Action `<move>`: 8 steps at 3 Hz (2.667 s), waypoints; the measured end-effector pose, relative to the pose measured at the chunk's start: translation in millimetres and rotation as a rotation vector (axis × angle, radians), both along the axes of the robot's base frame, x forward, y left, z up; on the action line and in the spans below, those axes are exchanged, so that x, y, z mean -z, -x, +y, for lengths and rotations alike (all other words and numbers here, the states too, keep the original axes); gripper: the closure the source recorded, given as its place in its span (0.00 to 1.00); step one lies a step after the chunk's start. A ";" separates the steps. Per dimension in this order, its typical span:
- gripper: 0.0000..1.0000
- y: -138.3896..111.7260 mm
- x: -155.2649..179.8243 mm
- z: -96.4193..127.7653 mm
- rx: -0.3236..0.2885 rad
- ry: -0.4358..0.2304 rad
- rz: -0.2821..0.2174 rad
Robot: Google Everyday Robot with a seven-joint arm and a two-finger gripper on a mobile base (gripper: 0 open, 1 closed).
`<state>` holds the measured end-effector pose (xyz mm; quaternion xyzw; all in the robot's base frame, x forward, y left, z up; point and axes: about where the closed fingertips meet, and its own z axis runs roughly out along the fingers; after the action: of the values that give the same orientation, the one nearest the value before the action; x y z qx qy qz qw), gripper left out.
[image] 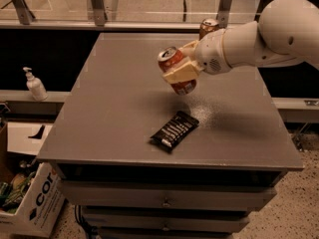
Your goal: Knock coke can over
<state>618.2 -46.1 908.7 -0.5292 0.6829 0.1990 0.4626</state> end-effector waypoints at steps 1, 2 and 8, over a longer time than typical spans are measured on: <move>1.00 3.0 -7.9 -25.2 0.017 0.133 -0.031; 1.00 2.3 -6.9 -43.2 0.031 0.272 -0.048; 1.00 17.8 62.2 -63.7 -0.229 0.955 -0.080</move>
Offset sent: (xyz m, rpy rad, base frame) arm 0.0010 -0.0737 0.0072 -0.4640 -0.0736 -0.0562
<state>600.4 -109.9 846.6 -0.7611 0.6169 -0.1074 0.1694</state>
